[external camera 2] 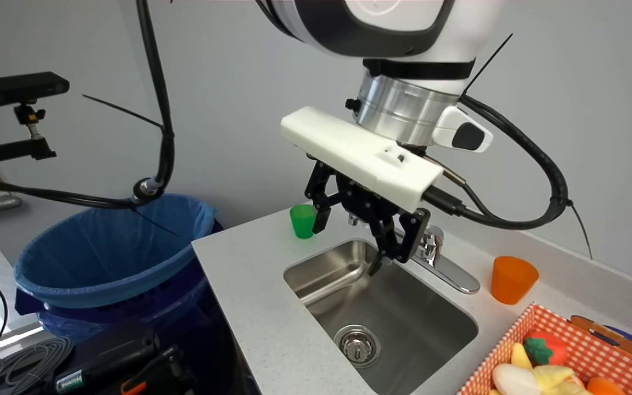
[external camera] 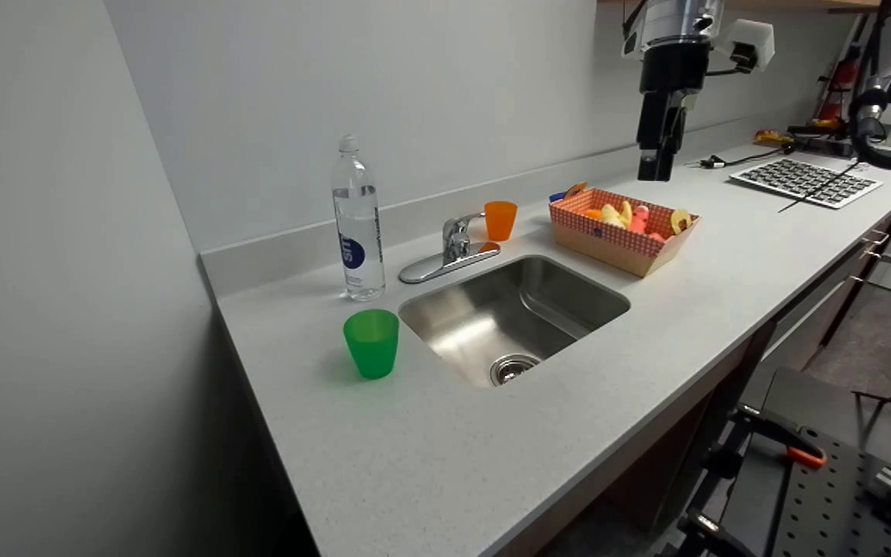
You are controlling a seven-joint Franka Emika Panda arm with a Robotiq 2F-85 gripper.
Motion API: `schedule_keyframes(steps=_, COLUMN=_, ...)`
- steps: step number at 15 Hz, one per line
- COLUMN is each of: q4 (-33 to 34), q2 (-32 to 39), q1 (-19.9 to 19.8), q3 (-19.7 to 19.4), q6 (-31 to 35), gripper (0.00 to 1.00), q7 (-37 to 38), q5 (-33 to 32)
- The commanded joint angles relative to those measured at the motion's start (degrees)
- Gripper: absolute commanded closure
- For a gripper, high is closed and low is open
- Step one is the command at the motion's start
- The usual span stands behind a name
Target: Lift up the tap handle
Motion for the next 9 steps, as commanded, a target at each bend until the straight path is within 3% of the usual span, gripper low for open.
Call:
schedule_keyframes(steps=1, q4=0.08, q2=0.15, q1=-2.58, q3=2.49, q6=-0.12, gripper=0.00, q7=-0.28, q5=0.34)
schedule_keyframes(steps=9, q4=1.84, q2=1.45, q1=-3.46, q3=4.08, q6=-0.50, gripper=0.00, q7=-0.10, q5=0.69)
